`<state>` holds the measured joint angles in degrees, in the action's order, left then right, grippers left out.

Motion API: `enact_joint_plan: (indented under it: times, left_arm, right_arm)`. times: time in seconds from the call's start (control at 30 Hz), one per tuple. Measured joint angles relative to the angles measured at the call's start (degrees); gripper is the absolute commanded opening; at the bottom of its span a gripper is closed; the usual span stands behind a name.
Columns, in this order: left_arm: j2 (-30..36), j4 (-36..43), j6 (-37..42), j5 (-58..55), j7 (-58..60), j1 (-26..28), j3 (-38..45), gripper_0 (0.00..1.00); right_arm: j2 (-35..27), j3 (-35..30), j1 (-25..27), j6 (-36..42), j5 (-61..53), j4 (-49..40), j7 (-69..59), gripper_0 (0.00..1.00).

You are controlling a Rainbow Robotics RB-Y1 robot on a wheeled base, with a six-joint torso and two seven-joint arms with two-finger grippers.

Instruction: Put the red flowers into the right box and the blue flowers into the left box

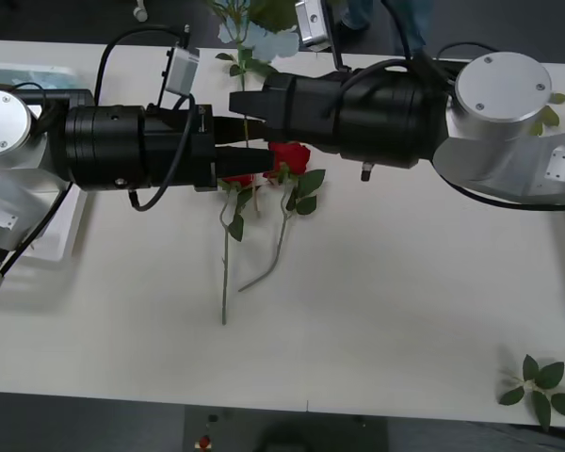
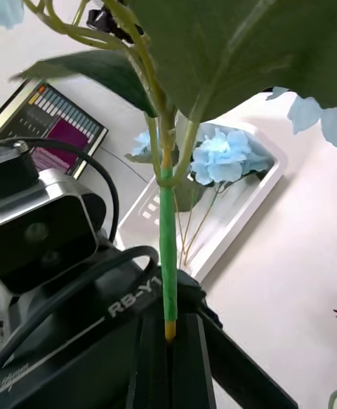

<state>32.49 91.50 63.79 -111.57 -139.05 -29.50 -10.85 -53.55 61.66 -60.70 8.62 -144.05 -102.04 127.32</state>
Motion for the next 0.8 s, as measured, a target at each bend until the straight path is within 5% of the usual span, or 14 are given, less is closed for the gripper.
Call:
enact_joint_plan:
  times: [0.07, 0.1, 0.2, 0.8]
  left_arm:
    - [0.0, 0.0, 0.0, 0.0, 0.0, 0.0, 0.0, 0.8]
    - [0.0, 0.0, 0.0, 0.0, 0.0, 0.0, 0.0, 0.49]
    - [0.0, 0.0, 0.0, 0.0, 0.0, 0.0, 0.0, 0.0]
    - [0.0, -0.25, -0.64, 0.01, 0.0, 0.0, 0.0, 0.0]
  right_arm:
    - [0.74, 0.08, -0.24, 0.27, 0.0, 0.65, -0.15, 0.0]
    - [1.03, 0.08, -0.27, 0.25, 0.0, 0.89, -0.15, 0.0]
    - [1.35, 0.08, -0.27, 0.23, 0.0, 1.16, -0.15, 0.0]
    - [1.35, 0.04, -0.27, 0.28, 0.0, 0.84, -0.18, 0.0]
